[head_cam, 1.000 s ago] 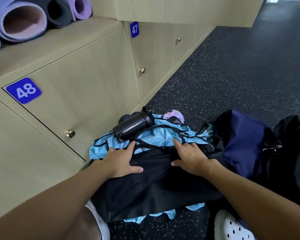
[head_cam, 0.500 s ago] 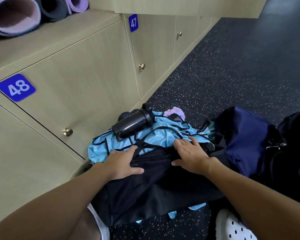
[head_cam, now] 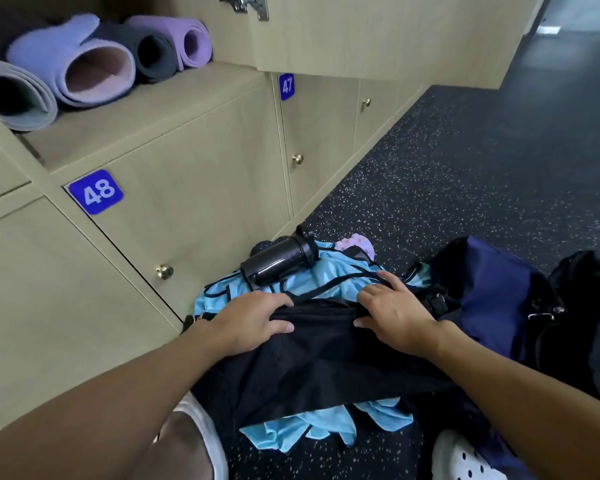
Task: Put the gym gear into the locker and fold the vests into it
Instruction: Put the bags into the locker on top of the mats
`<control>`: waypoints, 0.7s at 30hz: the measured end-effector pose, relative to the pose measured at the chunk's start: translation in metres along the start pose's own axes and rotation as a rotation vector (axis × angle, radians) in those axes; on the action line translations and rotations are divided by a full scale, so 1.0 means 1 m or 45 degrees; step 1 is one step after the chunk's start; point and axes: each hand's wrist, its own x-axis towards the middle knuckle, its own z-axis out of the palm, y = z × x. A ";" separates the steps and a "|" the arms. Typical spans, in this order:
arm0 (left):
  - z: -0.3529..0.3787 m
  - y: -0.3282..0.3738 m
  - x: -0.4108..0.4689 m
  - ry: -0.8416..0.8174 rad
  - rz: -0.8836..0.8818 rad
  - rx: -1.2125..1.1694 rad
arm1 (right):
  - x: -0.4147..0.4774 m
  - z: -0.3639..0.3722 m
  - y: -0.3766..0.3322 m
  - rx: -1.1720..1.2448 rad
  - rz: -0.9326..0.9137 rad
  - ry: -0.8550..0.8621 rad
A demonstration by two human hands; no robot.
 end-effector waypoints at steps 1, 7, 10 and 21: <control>-0.015 0.004 -0.004 0.035 0.023 0.037 | -0.001 -0.017 -0.002 0.007 -0.011 0.006; -0.129 0.027 -0.043 0.388 0.189 0.208 | -0.014 -0.139 -0.017 0.015 0.046 0.239; -0.183 0.039 -0.064 0.670 0.281 0.400 | -0.023 -0.200 -0.031 0.088 0.114 0.445; -0.319 0.059 -0.051 1.135 0.134 0.622 | 0.021 -0.318 -0.035 0.324 0.142 0.783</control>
